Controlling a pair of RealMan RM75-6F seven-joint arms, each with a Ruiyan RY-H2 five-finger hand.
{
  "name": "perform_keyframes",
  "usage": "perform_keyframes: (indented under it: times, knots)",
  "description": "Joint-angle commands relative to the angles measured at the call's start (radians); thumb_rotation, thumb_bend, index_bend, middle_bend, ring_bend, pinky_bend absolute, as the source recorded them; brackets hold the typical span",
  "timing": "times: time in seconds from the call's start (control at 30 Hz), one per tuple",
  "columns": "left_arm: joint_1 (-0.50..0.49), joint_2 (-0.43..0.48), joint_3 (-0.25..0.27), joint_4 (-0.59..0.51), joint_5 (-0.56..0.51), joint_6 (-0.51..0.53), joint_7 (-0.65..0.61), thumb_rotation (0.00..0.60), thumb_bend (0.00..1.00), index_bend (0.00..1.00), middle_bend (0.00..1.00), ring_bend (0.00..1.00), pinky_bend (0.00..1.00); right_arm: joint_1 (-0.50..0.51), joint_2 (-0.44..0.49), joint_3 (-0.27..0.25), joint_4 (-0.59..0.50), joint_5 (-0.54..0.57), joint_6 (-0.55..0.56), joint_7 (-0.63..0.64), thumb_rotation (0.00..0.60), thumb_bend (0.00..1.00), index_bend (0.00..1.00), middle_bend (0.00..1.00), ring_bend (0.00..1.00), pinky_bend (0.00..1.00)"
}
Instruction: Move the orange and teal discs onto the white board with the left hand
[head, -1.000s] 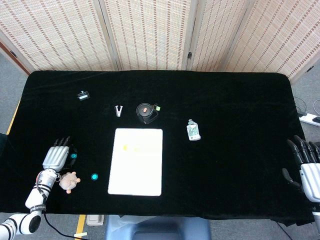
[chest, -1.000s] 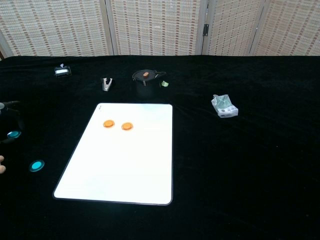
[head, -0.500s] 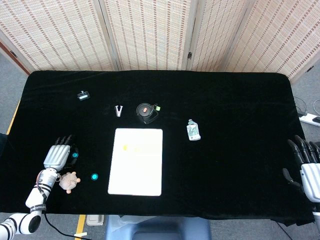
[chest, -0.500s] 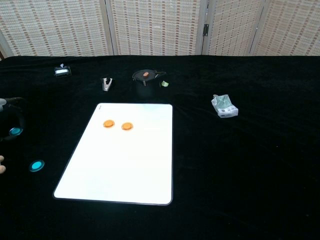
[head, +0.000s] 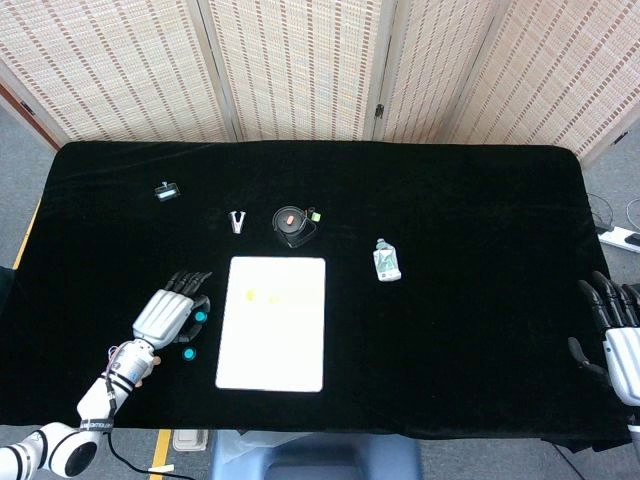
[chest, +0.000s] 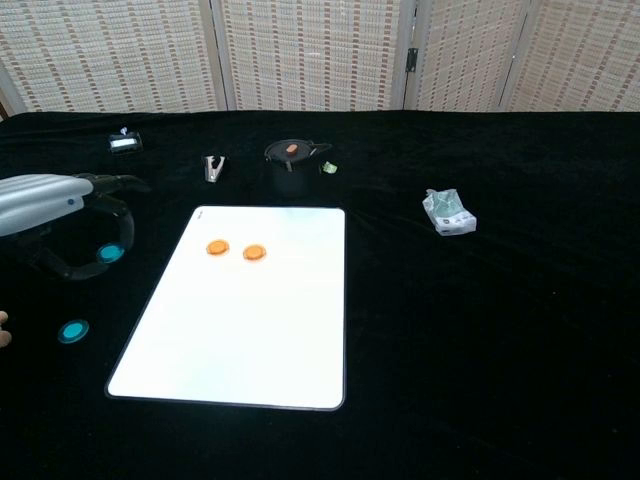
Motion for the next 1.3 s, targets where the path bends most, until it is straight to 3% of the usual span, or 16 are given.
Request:
perform_keyframes:
  times: [0.03,0.57,0.9,1.1,1.3]
  knots:
    - [-0.023,-0.012,0.008,-0.026,0.016,-0.017,0.031,0.6,0.44,0.51,0.08,0.0,0.0,0.001,-0.001,0.0,0.002,0.0,-0.003,0.002,0.6,0.43,0.0,0.0,0.0,0.0]
    - [-0.087,-0.102,0.009,-0.018,-0.028,-0.095,0.111,0.6,0.44,0.49,0.08,0.0,0.0,0.0,-0.002,0.001,0.014,0.01,-0.009,0.014,0.6,0.43,0.0,0.0,0.0,0.0]
    - [-0.087,-0.105,0.017,-0.029,-0.04,-0.083,0.115,0.6,0.38,0.28,0.07,0.0,0.0,0.004,-0.005,0.004,0.021,0.012,-0.013,0.02,0.6,0.43,0.0,0.0,0.0,0.0]
    - [-0.052,-0.052,0.031,-0.059,-0.03,-0.026,0.103,0.6,0.38,0.38,0.07,0.0,0.0,0.002,-0.002,0.003,0.018,0.008,-0.008,0.02,0.6,0.43,0.0,0.0,0.0,0.0]
    - [0.006,0.016,0.074,-0.074,-0.007,0.037,0.086,0.6,0.39,0.41,0.07,0.0,0.0,0.006,-0.007,0.002,0.019,0.003,-0.011,0.02,0.6,0.43,0.0,0.0,0.0,0.0]
